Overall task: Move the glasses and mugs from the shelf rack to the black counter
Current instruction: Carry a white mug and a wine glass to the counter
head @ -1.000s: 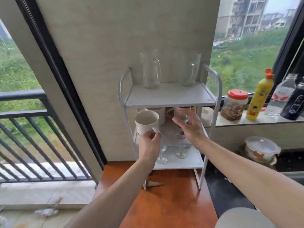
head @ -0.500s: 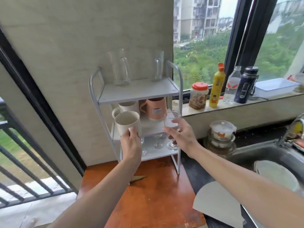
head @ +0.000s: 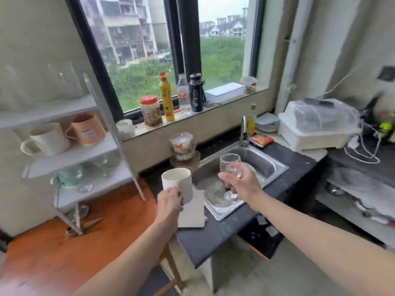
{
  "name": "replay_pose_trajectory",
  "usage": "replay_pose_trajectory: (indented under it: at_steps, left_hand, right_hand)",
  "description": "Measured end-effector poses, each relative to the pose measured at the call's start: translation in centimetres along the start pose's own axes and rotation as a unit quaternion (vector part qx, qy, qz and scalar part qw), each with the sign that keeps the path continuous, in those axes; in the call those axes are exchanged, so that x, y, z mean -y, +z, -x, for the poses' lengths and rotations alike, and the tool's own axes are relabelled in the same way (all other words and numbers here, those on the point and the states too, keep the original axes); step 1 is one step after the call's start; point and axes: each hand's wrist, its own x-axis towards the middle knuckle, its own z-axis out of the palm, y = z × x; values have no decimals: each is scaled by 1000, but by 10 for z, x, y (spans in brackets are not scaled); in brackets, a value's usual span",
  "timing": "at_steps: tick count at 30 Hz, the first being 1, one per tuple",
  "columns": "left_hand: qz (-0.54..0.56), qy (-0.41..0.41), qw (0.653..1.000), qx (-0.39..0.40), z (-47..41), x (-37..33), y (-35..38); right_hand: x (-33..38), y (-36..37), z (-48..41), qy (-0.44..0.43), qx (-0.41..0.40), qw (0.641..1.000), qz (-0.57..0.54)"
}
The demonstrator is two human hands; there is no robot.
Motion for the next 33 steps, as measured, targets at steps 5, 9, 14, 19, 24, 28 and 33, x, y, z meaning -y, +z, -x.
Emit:
replay_pose_trajectory:
  at_steps: [5,9,14,19,24,28,33]
  left_hand:
    - [-33,3,985,169,59,4,124]
    - [-55,23,954,293,96,-1,218]
    - [-86,14,901,424,121,-1,345]
    - [-115,18,841,528,145,-11,480]
    - [-144,22,769,622,182,-29,602]
    - [-170,14,708,686,228,-22,684]
    - [-194,0,647,737,295,-2,773]
  right_hand:
    - [-36,-142,33,37,-124,991,-18]
    - [-61,-243,54,60,-214,975,-21]
    - [-91,-362,70,93,-323,942,-5]
    - [-106,-476,78,116,-422,899,4]
    - [-115,-569,101,132,-524,842,-5]
    - [-129,-626,142,147,-582,799,-18]
    - [-157,-702,186,167,-635,754,-24]
